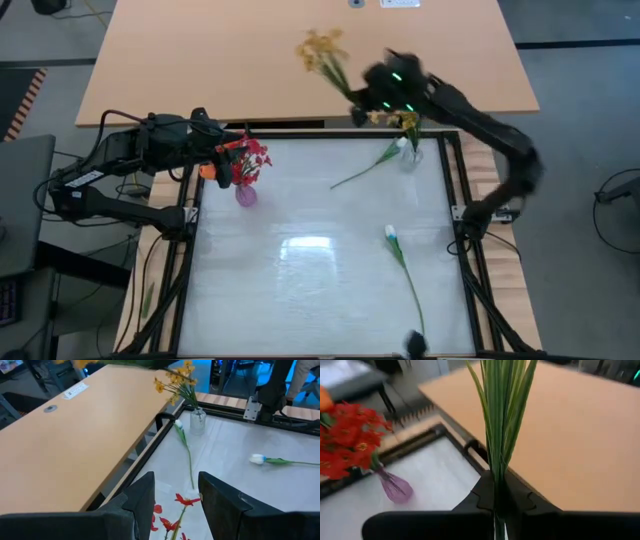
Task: Sort flowers into vase by color
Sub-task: Put the yellow flowers into the transparent vase
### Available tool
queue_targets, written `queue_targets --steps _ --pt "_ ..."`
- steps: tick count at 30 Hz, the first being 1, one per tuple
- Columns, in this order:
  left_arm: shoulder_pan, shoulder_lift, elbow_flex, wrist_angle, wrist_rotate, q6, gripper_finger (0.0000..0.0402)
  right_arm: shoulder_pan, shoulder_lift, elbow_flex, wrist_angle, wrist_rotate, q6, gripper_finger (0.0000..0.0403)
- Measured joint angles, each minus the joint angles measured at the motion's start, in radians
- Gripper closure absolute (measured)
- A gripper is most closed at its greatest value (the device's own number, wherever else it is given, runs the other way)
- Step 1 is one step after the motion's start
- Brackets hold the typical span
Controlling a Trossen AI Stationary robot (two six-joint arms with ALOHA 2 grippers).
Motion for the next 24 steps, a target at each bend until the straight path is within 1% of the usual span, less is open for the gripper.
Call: queue_targets --steps 3,6,8,12,15,18,22,24 --pt "0.0 0.0 0.0 0.0 -0.006 0.0 0.026 -0.003 -0.222 -0.339 0.286 -0.002 0.032 0.0365" --pt "0.0 0.0 0.0 0.0 -0.029 0.006 0.026 0.0 -0.445 -0.643 0.628 0.008 0.071 0.0365" --pt "0.0 0.0 0.0 0.003 -0.052 0.016 0.026 -0.003 -0.575 -0.814 0.78 0.064 0.085 0.0365" --pt "0.0 0.0 0.0 0.017 -0.08 0.032 0.026 -0.001 -0.77 -1.086 0.921 0.243 0.036 0.0365" --pt "0.0 0.001 0.0 0.019 -0.09 0.035 0.026 -0.002 -0.877 -1.219 1.034 0.356 0.02 0.0365" --pt "0.0 0.001 0.0 0.02 -0.098 0.035 0.026 -0.01 -0.943 -1.321 1.106 0.48 -0.004 0.0365" --pt "0.0 0.001 0.0 0.019 -0.102 0.035 0.026 -0.023 -0.954 -1.414 1.208 0.621 0.001 0.0365" --pt "0.0 0.001 0.0 0.019 -0.102 0.035 0.026 -0.038 -0.939 -1.445 1.255 0.671 0.016 0.0365"
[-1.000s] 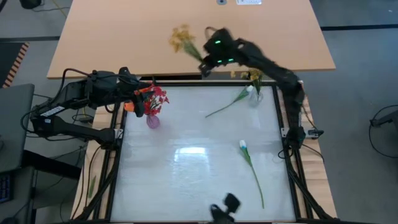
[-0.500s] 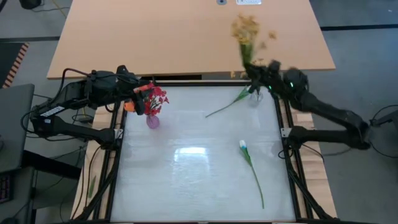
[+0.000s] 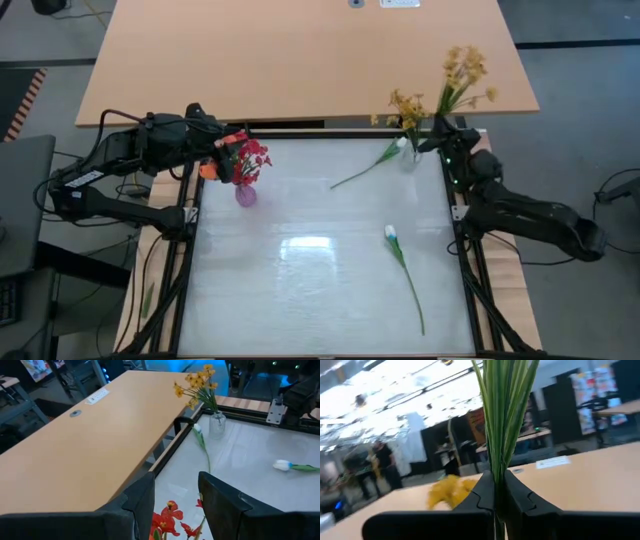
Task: Sort flowers into vase by color
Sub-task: Put the yellow flowers into the transparent vase
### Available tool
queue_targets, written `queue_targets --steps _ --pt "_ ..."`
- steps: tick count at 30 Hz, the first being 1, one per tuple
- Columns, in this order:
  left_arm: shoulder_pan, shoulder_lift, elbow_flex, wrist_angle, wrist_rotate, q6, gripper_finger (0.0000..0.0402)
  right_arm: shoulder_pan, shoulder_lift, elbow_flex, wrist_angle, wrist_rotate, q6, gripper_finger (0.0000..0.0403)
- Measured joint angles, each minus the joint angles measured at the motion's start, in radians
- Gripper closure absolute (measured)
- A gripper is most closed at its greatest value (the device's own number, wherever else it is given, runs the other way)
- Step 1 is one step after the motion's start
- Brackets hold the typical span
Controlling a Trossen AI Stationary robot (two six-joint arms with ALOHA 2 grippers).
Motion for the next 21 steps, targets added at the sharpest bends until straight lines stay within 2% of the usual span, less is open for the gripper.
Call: queue_targets --steps 7,13,18,21 --pt "0.0 0.0 0.0 0.001 0.0 -0.011 0.026 -0.07 0.155 -0.062 0.097 0.01 0.096 0.0365" --pt "0.0 0.0 0.0 0.001 0.001 -0.035 0.026 -0.11 0.305 -0.066 0.284 0.011 0.049 0.0365" --pt "0.0 0.0 0.0 0.001 0.006 -0.054 0.026 -0.124 0.382 -0.066 0.29 0.012 0.085 0.0365" --pt "0.0 0.0 0.0 0.0 0.006 -0.063 0.026 -0.123 0.43 -0.066 0.317 0.053 0.078 0.0365"
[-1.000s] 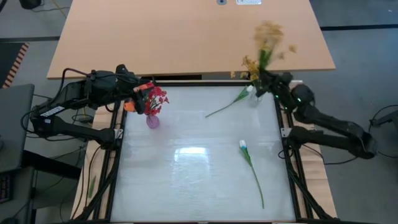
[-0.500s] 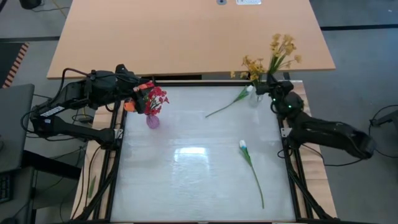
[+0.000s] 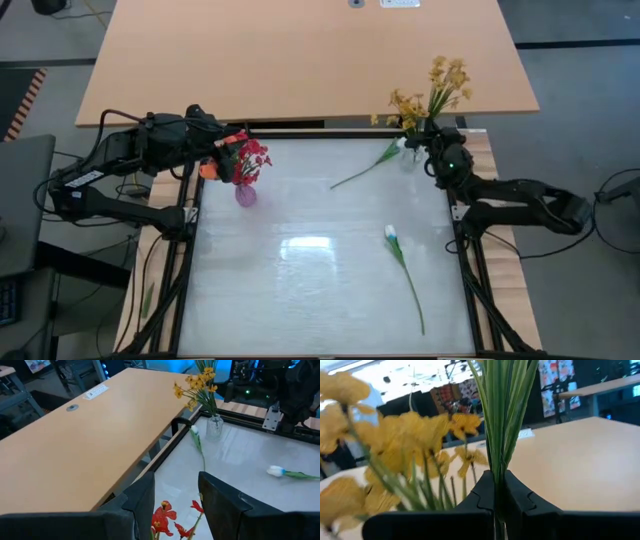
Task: Sort flowers into vase by color
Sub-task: Put the yellow flowers into the transparent vase
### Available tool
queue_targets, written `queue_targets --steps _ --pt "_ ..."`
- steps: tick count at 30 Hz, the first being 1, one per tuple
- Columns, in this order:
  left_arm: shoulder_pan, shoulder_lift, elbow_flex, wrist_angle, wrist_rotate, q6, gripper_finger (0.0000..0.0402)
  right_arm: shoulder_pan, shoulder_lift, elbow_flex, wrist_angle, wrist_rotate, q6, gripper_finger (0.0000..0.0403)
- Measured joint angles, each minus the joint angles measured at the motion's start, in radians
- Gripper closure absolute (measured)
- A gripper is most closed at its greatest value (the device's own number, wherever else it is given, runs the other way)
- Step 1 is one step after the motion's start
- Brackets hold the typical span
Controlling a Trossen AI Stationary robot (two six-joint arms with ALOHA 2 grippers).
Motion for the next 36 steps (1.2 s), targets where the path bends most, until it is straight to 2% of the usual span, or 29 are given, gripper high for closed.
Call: queue_targets --steps 8,15,22,27,36 --pt "0.0 0.0 0.0 0.0 0.0 -0.021 0.026 0.008 0.115 0.0 0.12 0.021 -0.024 0.0365" --pt "0.0 0.0 0.0 0.0 0.0 -0.047 0.026 0.078 0.189 -0.007 0.167 0.083 -0.061 0.0365" --pt "0.0 0.0 0.0 0.0 0.0 -0.043 0.026 0.128 0.209 -0.088 0.278 0.154 -0.103 0.0364" --pt "0.0 0.0 0.0 0.01 -0.001 -0.023 0.026 0.136 0.208 -0.134 0.342 0.159 -0.105 0.0362" --pt "0.0 0.0 0.0 0.03 -0.001 -0.008 0.026 0.144 0.208 -0.138 0.33 0.137 -0.13 0.0306"
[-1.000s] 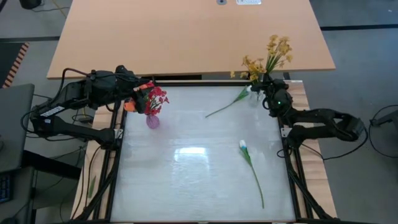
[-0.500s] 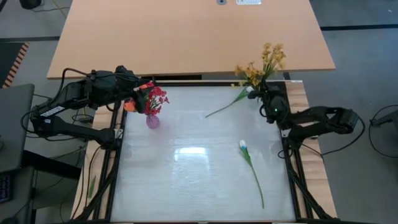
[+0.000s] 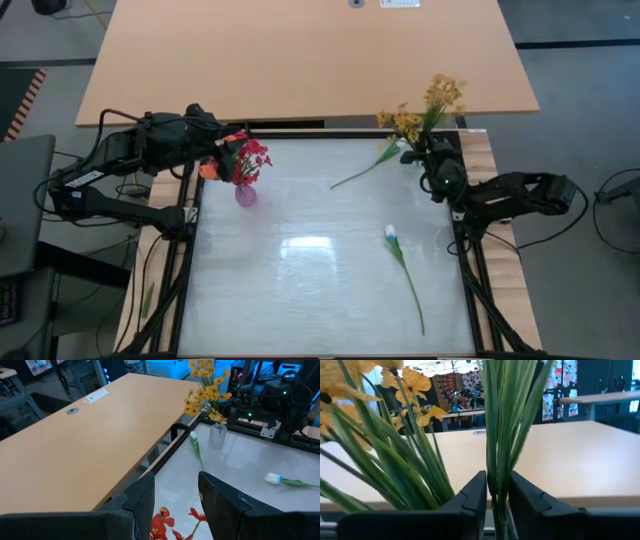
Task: Sort flowers into vase by color
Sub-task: Put the yellow flowers into the transparent vase, then put the bottom white tulip into the transparent vase
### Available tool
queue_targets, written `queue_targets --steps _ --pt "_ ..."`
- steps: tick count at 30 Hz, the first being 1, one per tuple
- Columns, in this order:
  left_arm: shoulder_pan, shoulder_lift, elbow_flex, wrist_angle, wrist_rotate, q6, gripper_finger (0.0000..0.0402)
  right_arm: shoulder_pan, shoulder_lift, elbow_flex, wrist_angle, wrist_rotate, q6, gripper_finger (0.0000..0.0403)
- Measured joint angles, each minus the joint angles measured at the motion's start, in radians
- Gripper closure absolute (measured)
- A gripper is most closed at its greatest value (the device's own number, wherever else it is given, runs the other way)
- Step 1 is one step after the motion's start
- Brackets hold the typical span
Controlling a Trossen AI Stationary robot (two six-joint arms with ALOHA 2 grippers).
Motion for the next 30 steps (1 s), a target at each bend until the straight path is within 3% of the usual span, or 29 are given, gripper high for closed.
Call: queue_targets --steps 11,14,22,27,30 --pt "0.0 0.0 0.0 0.0 0.0 0.011 0.026 0.098 -0.034 0.0 0.084 0.001 -0.241 0.0195" --pt "0.0 0.0 0.0 -0.001 0.0 0.011 0.026 0.137 -0.081 0.001 0.085 0.063 -0.316 0.0171" --pt "0.0 0.0 0.0 -0.001 0.001 0.011 0.026 0.285 -0.262 0.038 0.083 0.227 -0.585 0.0166" --pt "0.0 0.0 0.0 -0.001 0.001 0.017 0.026 0.45 -0.382 0.145 0.032 0.391 -0.801 0.0168" --pt "0.0 0.0 0.0 -0.001 0.001 0.043 0.026 0.558 -0.432 0.235 -0.049 0.467 -0.826 0.0168"
